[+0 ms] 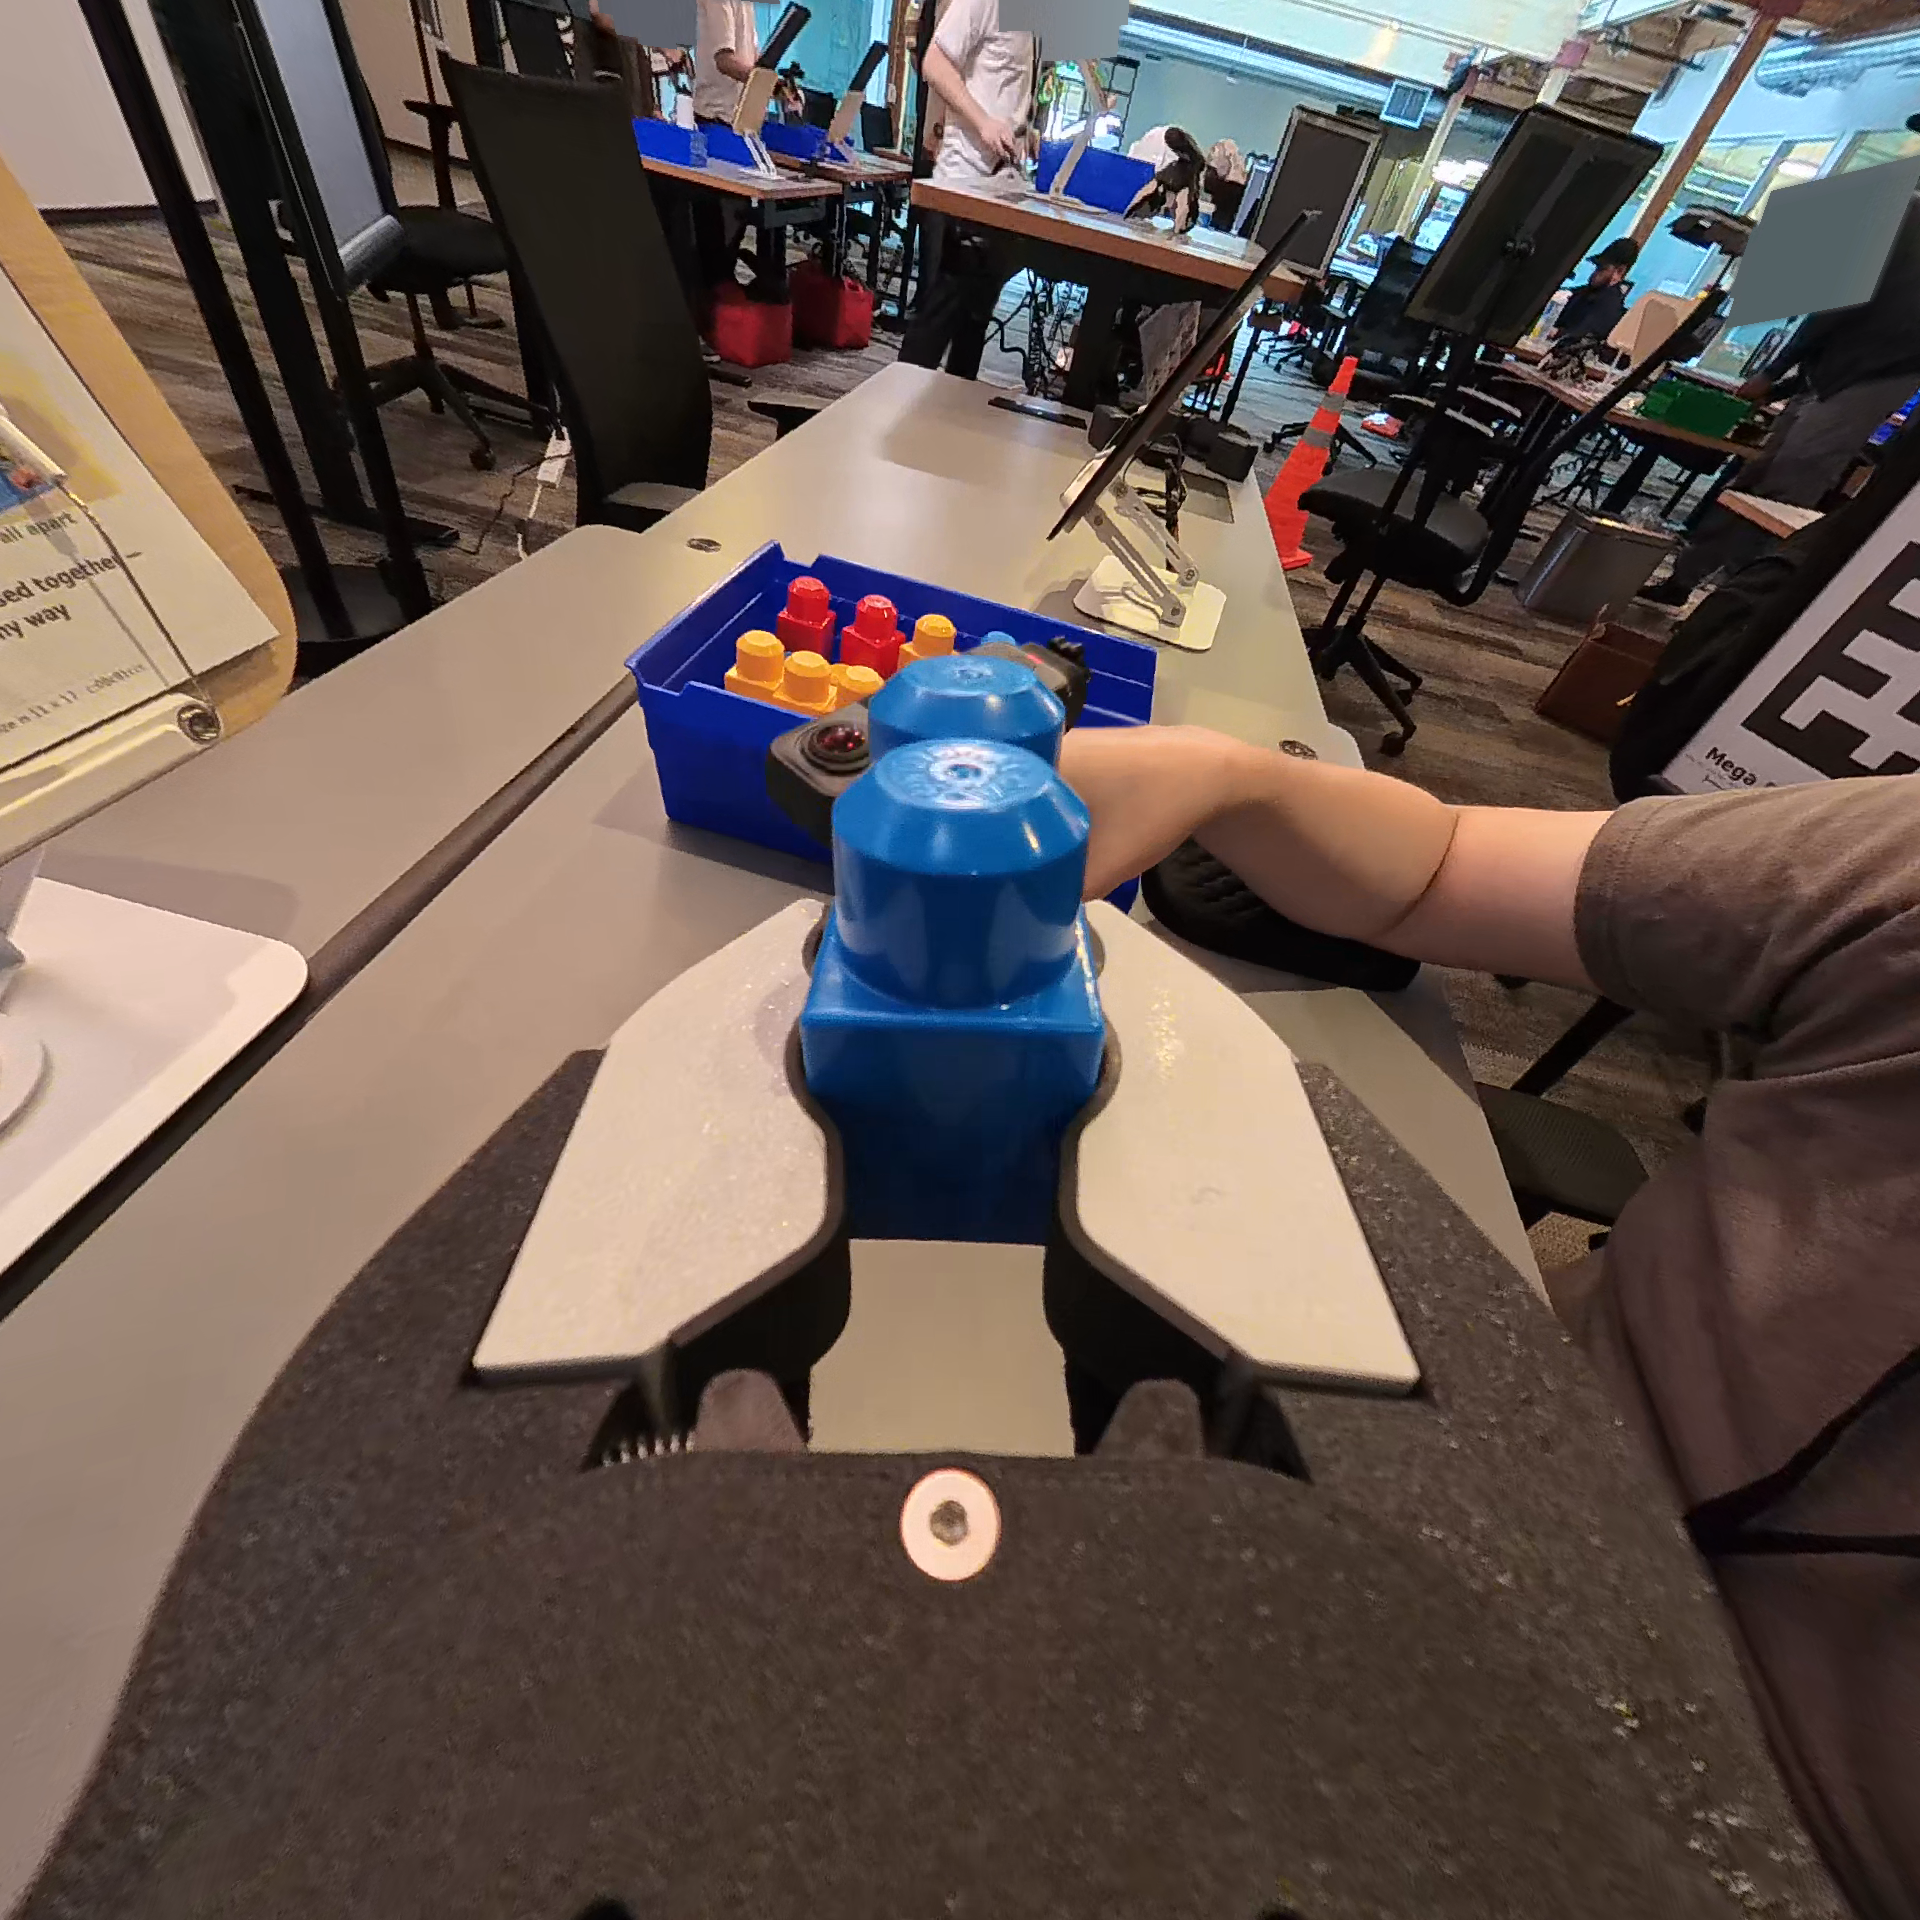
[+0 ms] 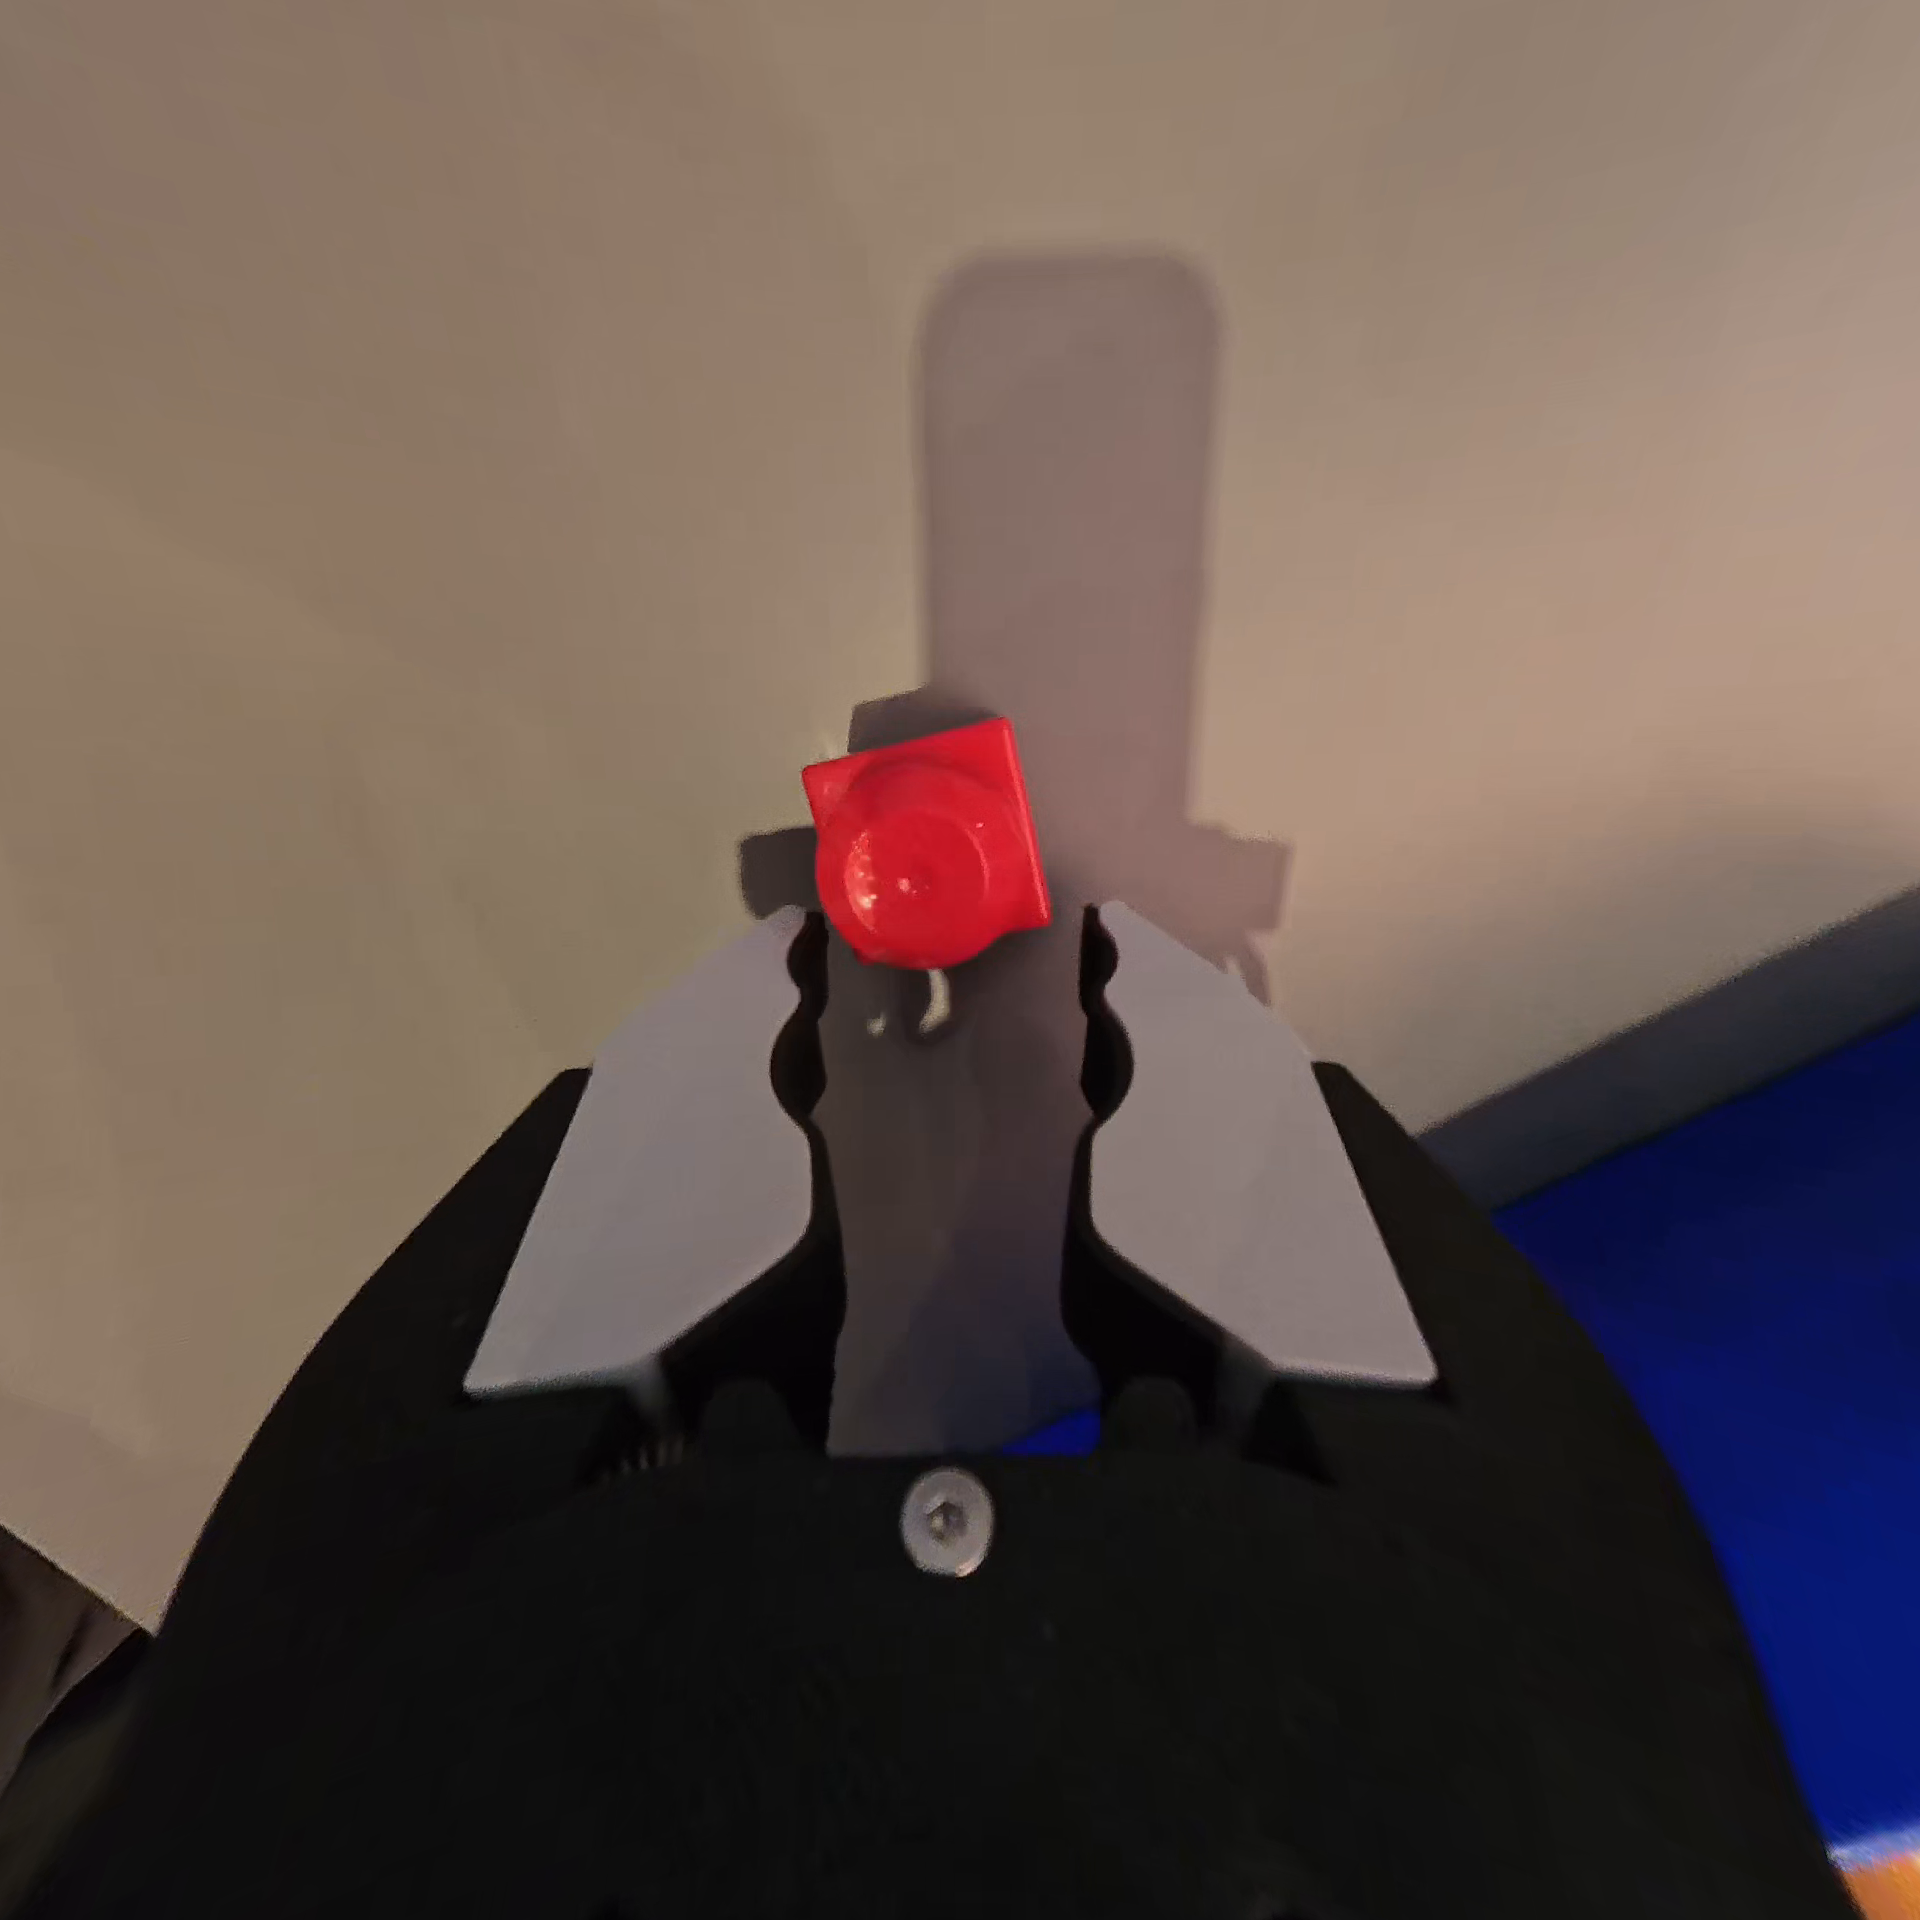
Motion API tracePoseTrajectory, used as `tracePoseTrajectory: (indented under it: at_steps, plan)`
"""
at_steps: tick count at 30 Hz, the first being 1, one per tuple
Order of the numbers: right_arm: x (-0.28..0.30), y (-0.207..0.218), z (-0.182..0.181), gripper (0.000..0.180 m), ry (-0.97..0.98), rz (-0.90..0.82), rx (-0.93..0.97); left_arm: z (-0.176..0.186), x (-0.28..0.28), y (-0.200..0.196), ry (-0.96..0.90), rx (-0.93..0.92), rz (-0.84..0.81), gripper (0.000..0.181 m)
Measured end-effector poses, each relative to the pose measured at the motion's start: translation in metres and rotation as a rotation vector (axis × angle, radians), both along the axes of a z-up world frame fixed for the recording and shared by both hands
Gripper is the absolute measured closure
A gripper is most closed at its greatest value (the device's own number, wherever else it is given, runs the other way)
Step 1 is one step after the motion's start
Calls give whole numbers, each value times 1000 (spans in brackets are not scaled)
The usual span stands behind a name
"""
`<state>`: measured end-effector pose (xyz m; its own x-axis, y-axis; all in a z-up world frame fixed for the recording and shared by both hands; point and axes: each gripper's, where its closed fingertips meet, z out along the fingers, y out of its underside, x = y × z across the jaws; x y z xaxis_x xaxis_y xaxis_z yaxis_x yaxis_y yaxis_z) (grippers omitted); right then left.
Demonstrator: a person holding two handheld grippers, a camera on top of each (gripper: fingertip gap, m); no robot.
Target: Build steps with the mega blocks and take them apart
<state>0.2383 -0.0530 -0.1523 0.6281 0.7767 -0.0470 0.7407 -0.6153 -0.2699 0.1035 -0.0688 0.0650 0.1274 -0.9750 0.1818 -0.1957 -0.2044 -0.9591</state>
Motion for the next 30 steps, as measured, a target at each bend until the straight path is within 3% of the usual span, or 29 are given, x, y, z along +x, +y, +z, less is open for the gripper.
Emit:
tracePoseTrajectory:
  at_steps: [12, 15, 20, 24, 27, 30]
  plan:
    - [-15, 10, 3, 142, 38, 88, 95, -15, 9, -3, 59, -16, -32, 139]
    - [-26, 14, 30, 142, 183, 72, 138, -22, 10, -4, 85, -35, -41, 139]
    - [-29, 15, 116, 143, 560, 42, 229, -48, 29, -7, 132, -98, -75, 139]
    - [-30, -7, 177, 143, 893, 98, 163, -80, 53, -20, 190, -167, -150, 139]
    - [-35, -24, 185, 143, 944, 173, 89, -97, 64, -28, 228, -188, -184, 139]
    - [-42, -27, 169, 143, 879, 194, 59, -106, 69, -35, 257, -200, -208, 139]
